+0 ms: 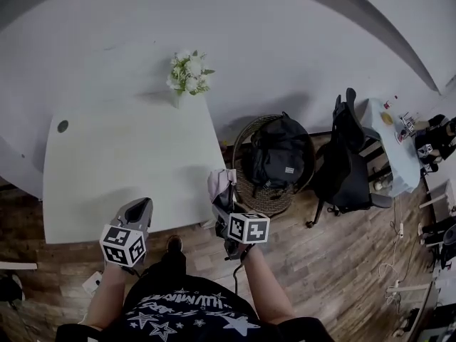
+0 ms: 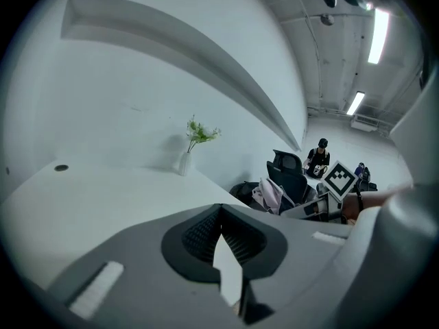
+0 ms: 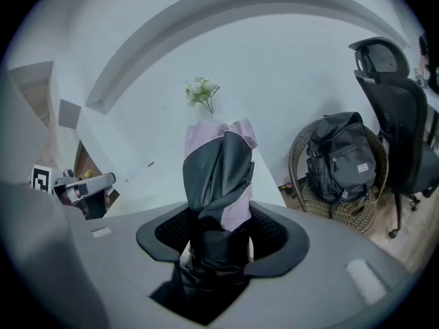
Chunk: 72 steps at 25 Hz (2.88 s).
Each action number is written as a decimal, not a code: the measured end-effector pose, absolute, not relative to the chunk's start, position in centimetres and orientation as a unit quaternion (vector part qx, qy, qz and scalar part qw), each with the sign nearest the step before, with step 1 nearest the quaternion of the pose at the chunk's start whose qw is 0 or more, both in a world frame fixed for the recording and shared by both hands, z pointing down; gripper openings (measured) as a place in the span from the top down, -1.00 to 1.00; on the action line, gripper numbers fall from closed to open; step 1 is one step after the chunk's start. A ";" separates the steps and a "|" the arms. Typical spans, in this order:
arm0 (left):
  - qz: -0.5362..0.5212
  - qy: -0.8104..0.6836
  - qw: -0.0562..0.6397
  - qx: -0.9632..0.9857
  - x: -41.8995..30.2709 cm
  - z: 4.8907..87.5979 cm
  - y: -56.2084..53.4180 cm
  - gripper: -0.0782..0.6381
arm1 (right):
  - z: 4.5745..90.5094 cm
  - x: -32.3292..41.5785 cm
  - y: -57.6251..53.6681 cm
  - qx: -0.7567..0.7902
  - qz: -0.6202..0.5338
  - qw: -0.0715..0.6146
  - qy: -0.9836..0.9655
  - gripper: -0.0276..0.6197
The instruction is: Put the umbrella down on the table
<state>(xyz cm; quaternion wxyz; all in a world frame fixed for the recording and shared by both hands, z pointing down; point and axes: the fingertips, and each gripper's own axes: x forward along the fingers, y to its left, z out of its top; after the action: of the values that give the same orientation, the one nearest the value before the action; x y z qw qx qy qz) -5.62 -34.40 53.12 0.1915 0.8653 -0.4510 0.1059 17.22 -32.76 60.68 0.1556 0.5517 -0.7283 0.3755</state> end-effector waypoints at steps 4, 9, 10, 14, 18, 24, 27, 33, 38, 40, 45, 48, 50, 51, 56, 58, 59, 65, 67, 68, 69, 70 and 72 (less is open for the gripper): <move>0.115 -0.437 0.197 0.870 -5.1 53.8 -37.2 0.77 | 61.9 18.1 -34.9 0.561 0.384 0.177 -0.711 0.13; 0.121 -0.421 0.206 0.875 -4.1 54.5 -40.7 0.77 | 63.0 18.6 -37.8 0.567 0.380 0.207 -0.700 0.13; 0.122 -0.418 0.208 0.876 -3.8 54.7 -41.3 0.77 | 63.3 18.7 -38.3 0.568 0.379 0.214 -0.699 0.13; 0.126 -0.405 0.217 0.879 -3.2 55.4 -43.1 0.77 | 64.1 19.0 -40.0 0.573 0.378 0.234 -0.689 0.13; 0.131 -0.394 0.221 0.882 -2.9 55.9 -44.4 0.77 | 65.1 19.1 -41.0 0.575 0.377 0.252 -0.681 0.13; 0.133 -0.386 0.224 0.885 -2.6 56.3 -45.7 0.77 | 66.5 19.4 -41.8 0.582 0.375 0.276 -0.667 0.13; 0.137 -0.380 0.226 0.887 -2.4 56.6 -46.0 0.77 | 66.7 19.4 -42.2 0.585 0.368 0.279 -0.667 0.13; 0.140 -0.379 0.228 0.886 -2.3 57.1 -46.4 0.77 | 66.9 19.2 -42.7 0.581 0.359 0.289 -0.671 0.10; 0.142 -0.376 0.225 0.888 -2.1 56.9 -46.3 0.77 | 66.8 19.1 -42.8 0.585 0.356 0.286 -0.670 0.07; 0.142 -0.375 0.224 0.888 -2.0 56.8 -46.1 0.77 | 66.8 19.1 -42.7 0.585 0.356 0.286 -0.670 0.05; 0.142 -0.374 0.220 0.889 -1.8 56.6 -45.6 0.77 | 66.5 19.1 -42.6 0.586 0.359 0.274 -0.673 -0.03; 0.139 -0.376 0.217 0.890 -1.8 56.3 -45.4 0.77 | 66.3 19.2 -42.4 0.587 0.356 0.273 -0.674 -0.05; 0.137 -0.377 0.214 0.891 -1.9 56.1 -45.2 0.77 | 66.1 19.2 -42.2 0.588 0.354 0.271 -0.675 -0.05; 0.136 -0.378 0.213 0.891 -1.9 55.9 -45.1 0.77 | 66.0 19.2 -42.1 0.588 0.353 0.269 -0.676 -0.05; 0.131 -0.379 0.205 0.893 -1.7 55.2 -44.7 0.77 | 64.9 19.6 -41.8 0.591 0.346 0.258 -0.681 -0.04; 0.130 -0.379 0.201 0.894 -1.6 55.0 -44.4 0.77 | 64.3 19.6 -41.6 0.592 0.342 0.252 -0.685 -0.04; 0.130 -0.379 0.200 0.894 -1.6 54.8 -44.2 0.77 | 64.0 19.6 -41.4 0.592 0.340 0.249 -0.687 -0.03; 0.126 -0.382 0.187 0.896 -1.4 53.7 -42.6 0.77 | 61.2 19.7 -40.5 0.592 0.327 0.204 -0.708 0.16; 0.125 -0.383 0.185 0.896 -1.3 53.5 -41.7 0.77 | 60.4 20.0 -40.1 0.598 0.319 0.193 -0.710 0.25; 0.126 -0.384 0.183 0.896 -1.2 53.4 -41.2 0.77 | 59.9 20.1 -39.8 0.600 0.314 0.187 -0.711 0.29; 0.125 -0.385 0.180 0.896 -1.2 53.3 -40.8 0.77 | 59.5 20.1 -39.6 0.602 0.310 0.182 -0.713 0.33; 0.125 -0.386 0.178 0.896 -1.2 53.1 -40.3 0.77 | 59.0 20.0 -39.3 0.602 0.307 0.176 -0.715 0.37; 0.121 -0.389 0.174 0.896 -1.2 52.7 -39.4 0.77 | 58.3 20.0 -38.5 0.603 0.300 0.168 -0.720 0.44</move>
<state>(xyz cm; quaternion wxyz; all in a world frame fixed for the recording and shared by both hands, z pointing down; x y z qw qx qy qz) -1.25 -39.40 52.71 0.1739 0.8963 -0.3895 0.1211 19.96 -38.49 58.28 0.1675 0.6035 -0.7197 0.2997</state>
